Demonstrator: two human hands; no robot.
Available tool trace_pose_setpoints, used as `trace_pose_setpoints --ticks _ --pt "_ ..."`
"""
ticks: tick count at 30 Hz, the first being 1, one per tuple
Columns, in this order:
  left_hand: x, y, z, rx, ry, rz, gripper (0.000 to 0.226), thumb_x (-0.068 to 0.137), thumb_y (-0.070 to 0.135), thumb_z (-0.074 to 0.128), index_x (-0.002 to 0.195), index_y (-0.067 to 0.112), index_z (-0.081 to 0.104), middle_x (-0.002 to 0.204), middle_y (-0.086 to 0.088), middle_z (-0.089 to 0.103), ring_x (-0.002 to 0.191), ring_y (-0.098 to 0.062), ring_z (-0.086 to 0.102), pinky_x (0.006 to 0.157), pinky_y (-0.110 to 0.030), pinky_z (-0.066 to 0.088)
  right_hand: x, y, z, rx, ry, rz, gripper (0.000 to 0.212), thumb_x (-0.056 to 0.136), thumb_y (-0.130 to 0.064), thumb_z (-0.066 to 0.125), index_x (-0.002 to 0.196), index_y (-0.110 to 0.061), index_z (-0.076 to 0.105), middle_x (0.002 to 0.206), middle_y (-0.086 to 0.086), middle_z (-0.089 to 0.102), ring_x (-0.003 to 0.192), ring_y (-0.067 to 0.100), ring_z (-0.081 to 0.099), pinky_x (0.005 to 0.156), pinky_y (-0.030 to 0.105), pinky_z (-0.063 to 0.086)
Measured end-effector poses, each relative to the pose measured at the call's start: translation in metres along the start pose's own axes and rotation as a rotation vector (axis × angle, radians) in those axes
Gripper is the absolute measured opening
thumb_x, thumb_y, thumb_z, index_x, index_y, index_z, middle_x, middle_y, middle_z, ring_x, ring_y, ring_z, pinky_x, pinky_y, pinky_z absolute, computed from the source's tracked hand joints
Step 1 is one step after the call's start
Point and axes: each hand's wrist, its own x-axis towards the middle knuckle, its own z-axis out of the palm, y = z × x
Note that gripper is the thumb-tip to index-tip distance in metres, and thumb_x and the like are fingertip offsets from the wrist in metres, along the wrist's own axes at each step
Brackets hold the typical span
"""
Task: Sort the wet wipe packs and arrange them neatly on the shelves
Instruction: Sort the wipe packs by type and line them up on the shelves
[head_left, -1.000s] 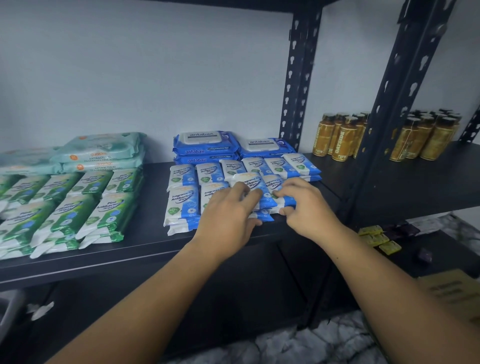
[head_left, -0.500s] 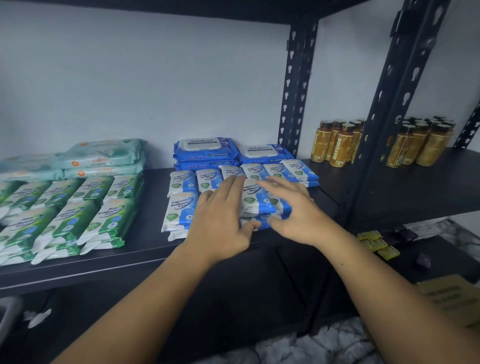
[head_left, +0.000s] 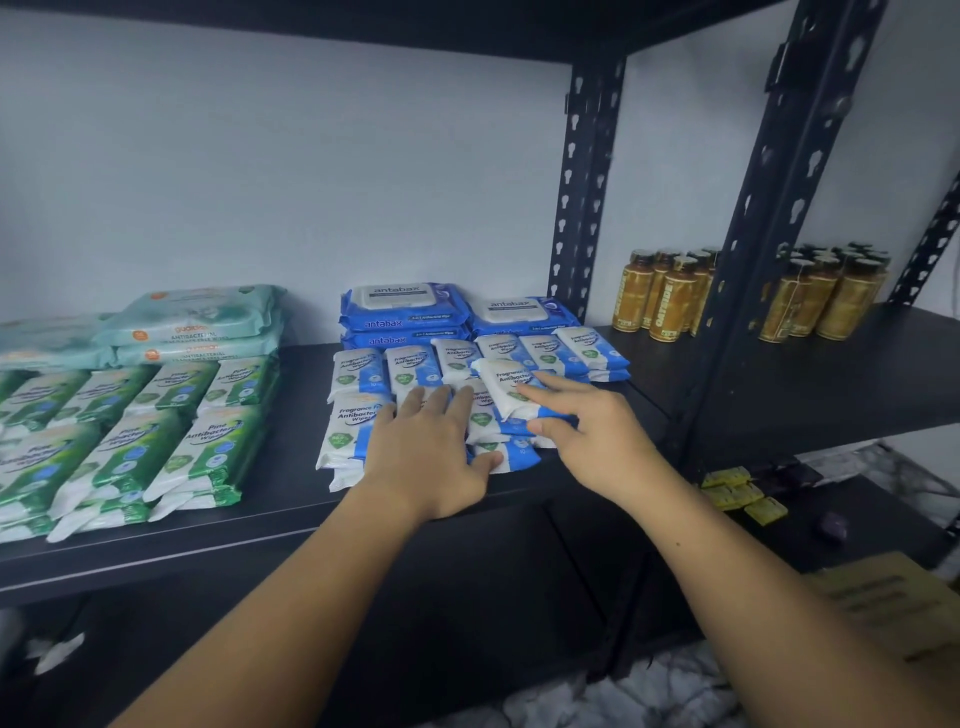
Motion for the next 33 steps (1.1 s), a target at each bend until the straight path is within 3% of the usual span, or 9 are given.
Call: trace_pose_setpoints --ticks 2,6,10,15,17,20,23,26,33 --pt "0.003 0.003 -0.004 -0.016 -0.016 -0.001 0.083 0.088 0.071 0.041 0.157 0.030 0.017 0.160 0.000 0.031 0.149 -0.029 0.024 0.118 -0.055 0.024 -0.004 0.004 -0.011 0.006 0.079 0.003 0.044 0.094 -0.010 0.068 0.131 -0.033 0.064 0.152 -0.009 0.046 0.144 0.007 0.034 0.104 0.000 0.025" --pt "0.008 0.009 -0.007 -0.043 0.017 0.027 0.085 0.083 0.082 0.032 0.155 0.036 0.023 0.160 0.000 0.033 0.149 -0.030 0.025 0.118 -0.057 0.026 -0.006 0.027 -0.030 -0.163 0.225 0.050 0.045 0.094 -0.005 0.066 0.133 -0.028 0.065 0.154 -0.003 0.045 0.142 0.018 0.035 0.119 0.032 0.030" --pt "0.010 0.007 0.004 0.064 0.047 0.084 0.082 0.085 0.082 0.019 0.152 0.037 0.030 0.154 0.002 0.041 0.144 -0.027 0.033 0.113 -0.052 0.033 -0.010 0.050 -0.035 -0.267 0.217 0.181 0.048 0.094 0.003 0.061 0.136 -0.019 0.063 0.157 0.002 0.042 0.141 0.021 0.034 0.108 0.016 0.020" --pt "0.011 0.005 0.012 0.112 0.090 0.098 0.078 0.089 0.077 0.013 0.149 0.034 0.036 0.148 0.001 0.049 0.138 -0.029 0.042 0.106 -0.051 0.039 -0.016 0.059 -0.023 -0.234 0.196 0.218 0.049 0.089 0.011 0.060 0.132 -0.014 0.066 0.151 0.002 0.050 0.138 0.017 0.046 0.104 0.012 0.031" --pt "0.012 0.006 0.014 0.122 0.086 0.095 0.078 0.089 0.075 0.012 0.150 0.033 0.035 0.151 0.001 0.048 0.141 -0.030 0.041 0.107 -0.053 0.039 -0.016 0.058 -0.022 -0.213 0.160 0.220 0.051 0.088 0.009 0.058 0.132 -0.016 0.066 0.151 0.000 0.050 0.128 0.014 0.055 0.094 0.008 0.040" --pt "0.013 0.006 0.017 0.138 0.079 0.089 0.077 0.090 0.074 0.010 0.151 0.033 0.035 0.152 0.001 0.047 0.142 -0.032 0.040 0.106 -0.054 0.039 -0.011 0.056 -0.023 -0.190 0.105 0.227 0.048 0.087 -0.005 0.060 0.131 -0.019 0.067 0.152 -0.004 0.049 0.089 0.012 0.069 0.069 0.010 0.047" --pt "0.014 0.006 0.021 0.164 0.078 0.088 0.078 0.092 0.073 0.006 0.154 0.033 0.029 0.157 0.001 0.041 0.145 -0.032 0.035 0.110 -0.055 0.036 -0.005 0.060 -0.023 -0.213 0.105 0.215 0.038 0.091 -0.016 0.061 0.128 -0.024 0.069 0.150 -0.008 0.051 0.108 0.013 0.065 0.090 0.029 0.055" --pt "0.012 0.006 0.020 0.161 0.074 0.089 0.078 0.092 0.072 0.004 0.155 0.032 0.026 0.159 0.000 0.038 0.147 -0.032 0.032 0.113 -0.055 0.032 0.000 0.061 -0.022 -0.237 0.086 0.241 0.036 0.094 -0.018 0.062 0.128 -0.026 0.069 0.148 -0.010 0.052 0.138 0.019 0.045 0.116 0.033 0.036" --pt "0.008 0.010 0.013 0.138 0.033 0.089 0.074 0.095 0.071 0.010 0.157 0.031 0.019 0.162 -0.001 0.032 0.150 -0.032 0.025 0.117 -0.055 0.026 -0.003 0.064 -0.018 -0.286 0.109 0.237 0.037 0.097 -0.017 0.060 0.132 -0.027 0.067 0.152 -0.010 0.048 0.141 0.020 0.042 0.115 0.036 0.037"
